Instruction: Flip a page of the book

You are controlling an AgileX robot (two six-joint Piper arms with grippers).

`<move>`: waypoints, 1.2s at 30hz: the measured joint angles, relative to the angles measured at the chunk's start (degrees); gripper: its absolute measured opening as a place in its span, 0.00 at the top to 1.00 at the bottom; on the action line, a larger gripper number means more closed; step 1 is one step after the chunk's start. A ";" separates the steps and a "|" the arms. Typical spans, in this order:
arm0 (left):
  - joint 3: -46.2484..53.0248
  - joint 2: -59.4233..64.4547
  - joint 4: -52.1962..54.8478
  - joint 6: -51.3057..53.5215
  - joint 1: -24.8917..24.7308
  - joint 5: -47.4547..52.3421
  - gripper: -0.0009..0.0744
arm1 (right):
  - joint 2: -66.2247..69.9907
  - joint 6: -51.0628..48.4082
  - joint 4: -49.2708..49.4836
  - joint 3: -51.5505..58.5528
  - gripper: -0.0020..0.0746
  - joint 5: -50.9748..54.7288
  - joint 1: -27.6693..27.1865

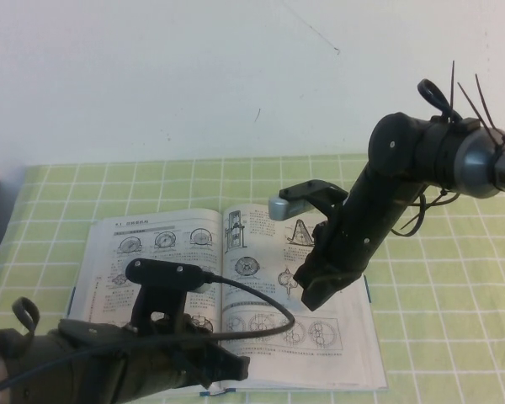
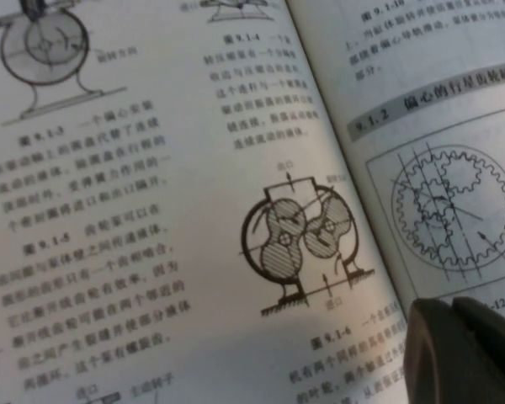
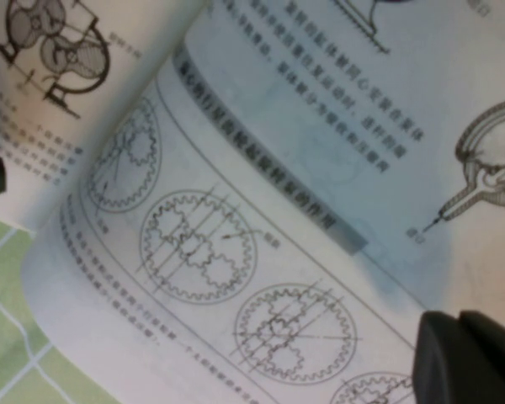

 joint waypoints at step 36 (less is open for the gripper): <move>-4.33 -36.62 97.74 -75.65 4.86 32.46 0.99 | -56.45 15.32 -33.76 1.59 0.98 10.55 -0.10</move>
